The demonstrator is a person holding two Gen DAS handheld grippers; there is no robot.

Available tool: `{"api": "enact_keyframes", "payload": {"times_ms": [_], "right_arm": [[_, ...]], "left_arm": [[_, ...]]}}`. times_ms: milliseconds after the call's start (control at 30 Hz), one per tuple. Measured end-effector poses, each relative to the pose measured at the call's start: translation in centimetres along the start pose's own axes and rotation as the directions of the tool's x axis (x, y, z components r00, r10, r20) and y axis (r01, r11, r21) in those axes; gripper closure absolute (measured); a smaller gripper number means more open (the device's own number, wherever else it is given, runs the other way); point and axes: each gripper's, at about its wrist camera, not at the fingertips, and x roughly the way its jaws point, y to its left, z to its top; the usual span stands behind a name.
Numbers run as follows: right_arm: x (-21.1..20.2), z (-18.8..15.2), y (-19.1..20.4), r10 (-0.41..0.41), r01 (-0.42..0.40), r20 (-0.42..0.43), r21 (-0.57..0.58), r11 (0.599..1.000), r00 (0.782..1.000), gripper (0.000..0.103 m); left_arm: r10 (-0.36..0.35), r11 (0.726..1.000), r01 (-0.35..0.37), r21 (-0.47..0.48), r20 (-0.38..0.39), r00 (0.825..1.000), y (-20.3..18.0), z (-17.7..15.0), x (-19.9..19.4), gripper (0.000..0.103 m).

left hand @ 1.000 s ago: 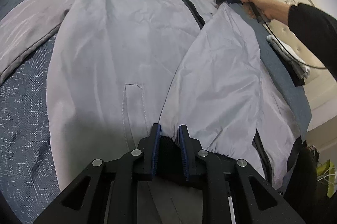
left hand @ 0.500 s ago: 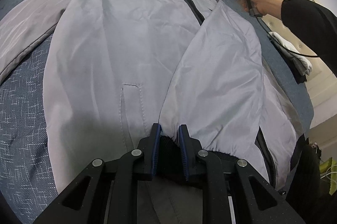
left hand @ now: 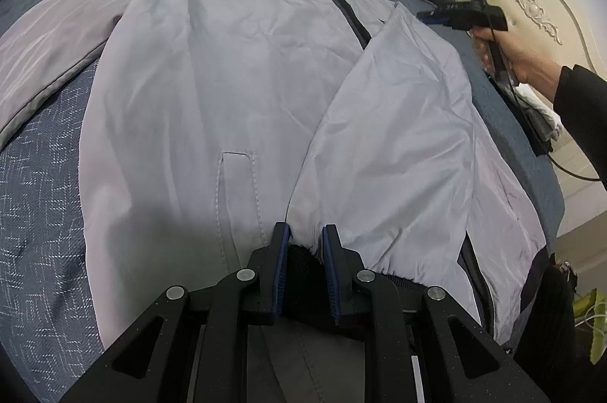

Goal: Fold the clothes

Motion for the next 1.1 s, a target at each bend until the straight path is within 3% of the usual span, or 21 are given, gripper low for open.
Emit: {"api": "enact_keyframes", "payload": {"times_ms": [133,233,367,467,533,600,733,867,1000,1100], "right_arm": [[2.3,0.1,0.8,-0.029,0.028,-0.052,-0.036,0.999,0.998,0.081],[2.0,0.6,-0.2,-0.028,0.03,-0.036,0.047,0.998,0.999,0.081],[-3.2,-0.8,-1.7,0.049,-0.062,0.106,0.126,0.99,0.993,0.081],[-5.9,-3.8,-2.0,0.081,-0.093,0.118,0.093,0.991,0.99,0.077],[-6.6,-5.9,-1.8,0.059,-0.064,0.092,0.058,0.996,0.994,0.062],[-6.5,-8.3,-1.4,0.029,-0.03,0.057,0.025,0.999,0.998,0.058],[-5.6,-12.4,-1.5,-0.045,0.045,-0.01,-0.019,0.999,0.999,0.058],[-5.5,-15.0,-0.3,-0.071,0.072,0.008,-0.072,0.995,0.997,0.058],[-5.0,-14.9,1.6,-0.096,0.101,0.046,-0.119,0.988,0.994,0.058],[-3.4,-14.5,2.2,-0.139,0.139,0.012,-0.15,0.979,0.99,0.058]], "left_arm": [[0.004,1.0,-0.004,0.002,-0.004,1.0,0.0,0.1,0.0,0.083],[0.0,1.0,0.0,0.002,-0.005,1.0,0.1,0.2,0.1,0.082],[-0.024,1.0,0.024,-0.018,-0.003,1.0,0.5,0.3,0.2,0.082],[-0.016,1.0,0.016,-0.013,-0.004,1.0,0.3,0.3,0.2,0.082],[-0.012,1.0,0.012,-0.01,-0.003,1.0,0.3,0.3,0.2,0.082],[-0.014,1.0,0.013,-0.016,-0.001,1.0,0.4,0.3,0.2,0.082],[-0.01,1.0,0.01,-0.023,0.004,1.0,0.3,0.3,0.3,0.082],[-0.002,1.0,0.002,-0.021,0.006,1.0,0.2,0.4,0.5,0.082],[-0.004,1.0,0.004,-0.028,0.012,1.0,0.3,0.3,0.5,0.082],[-0.005,0.999,0.006,-0.032,0.014,1.0,0.3,0.3,0.6,0.082]]}}
